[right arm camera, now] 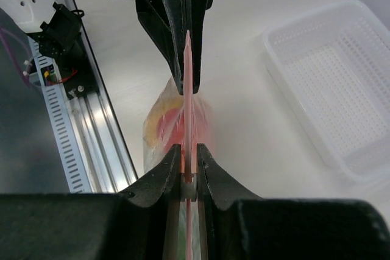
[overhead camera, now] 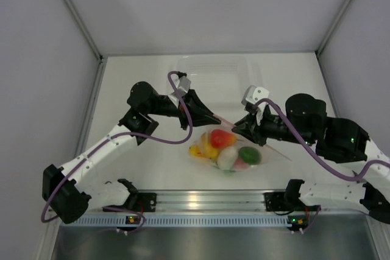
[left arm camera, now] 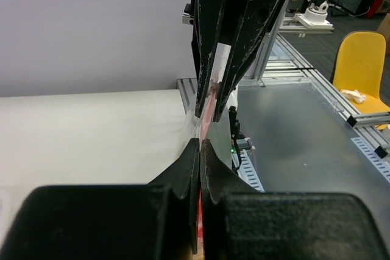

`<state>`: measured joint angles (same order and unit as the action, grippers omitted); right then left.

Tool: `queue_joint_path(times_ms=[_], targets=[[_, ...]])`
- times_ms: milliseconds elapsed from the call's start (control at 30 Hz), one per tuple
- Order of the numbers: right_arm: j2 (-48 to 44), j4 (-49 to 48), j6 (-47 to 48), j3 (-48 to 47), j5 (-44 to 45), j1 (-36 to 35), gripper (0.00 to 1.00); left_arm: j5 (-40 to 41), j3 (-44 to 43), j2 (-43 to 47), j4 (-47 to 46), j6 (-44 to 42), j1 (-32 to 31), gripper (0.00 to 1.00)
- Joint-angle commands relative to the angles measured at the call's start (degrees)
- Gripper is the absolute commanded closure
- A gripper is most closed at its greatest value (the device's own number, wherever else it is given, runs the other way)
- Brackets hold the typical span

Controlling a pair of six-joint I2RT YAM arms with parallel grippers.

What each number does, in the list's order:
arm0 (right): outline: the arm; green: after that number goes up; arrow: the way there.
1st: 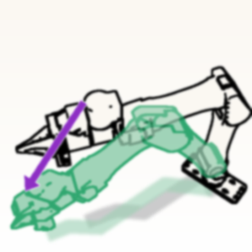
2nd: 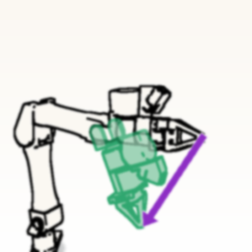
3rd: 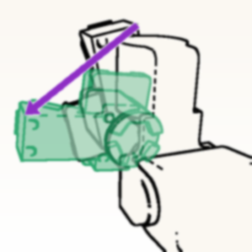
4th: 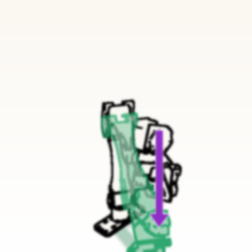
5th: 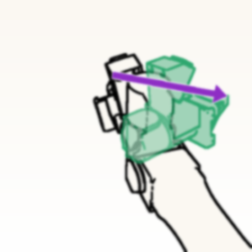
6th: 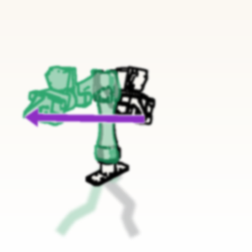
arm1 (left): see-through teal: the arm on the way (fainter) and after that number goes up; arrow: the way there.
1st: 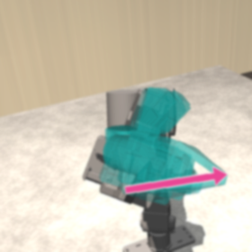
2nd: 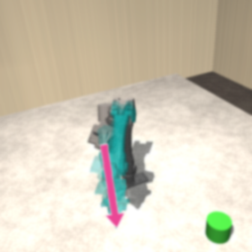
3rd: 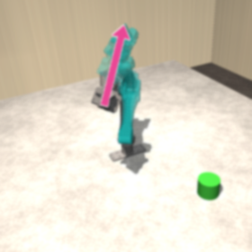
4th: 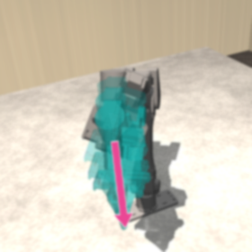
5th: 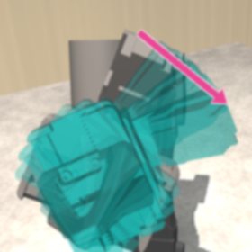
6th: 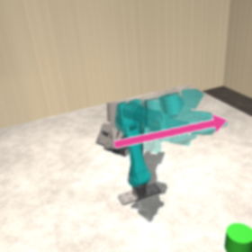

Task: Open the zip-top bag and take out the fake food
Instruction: Unzip the zipper food storage bag at the center of the board.

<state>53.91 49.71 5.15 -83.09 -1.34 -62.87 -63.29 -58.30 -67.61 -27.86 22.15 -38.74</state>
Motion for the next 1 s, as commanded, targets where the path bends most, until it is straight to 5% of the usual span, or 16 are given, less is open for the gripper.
queue_joint_path(times_ms=[0,333,967], targets=[[-3.1,0.1,0.2,0.4,2.6,-0.4,0.99,2.2,-2.2,1.3,-3.9,-0.7,0.3,1.0],[-7.9,4.8,-1.0,2.5,4.8,-0.4,1.0,5.1,-0.8,-0.1,-3.9,-2.2,3.3,1.0],[-10.3,13.8,-2.8,2.9,7.0,-0.4,1.0,23.5,7.6,1.0,-4.8,0.3,11.9,1.0]])
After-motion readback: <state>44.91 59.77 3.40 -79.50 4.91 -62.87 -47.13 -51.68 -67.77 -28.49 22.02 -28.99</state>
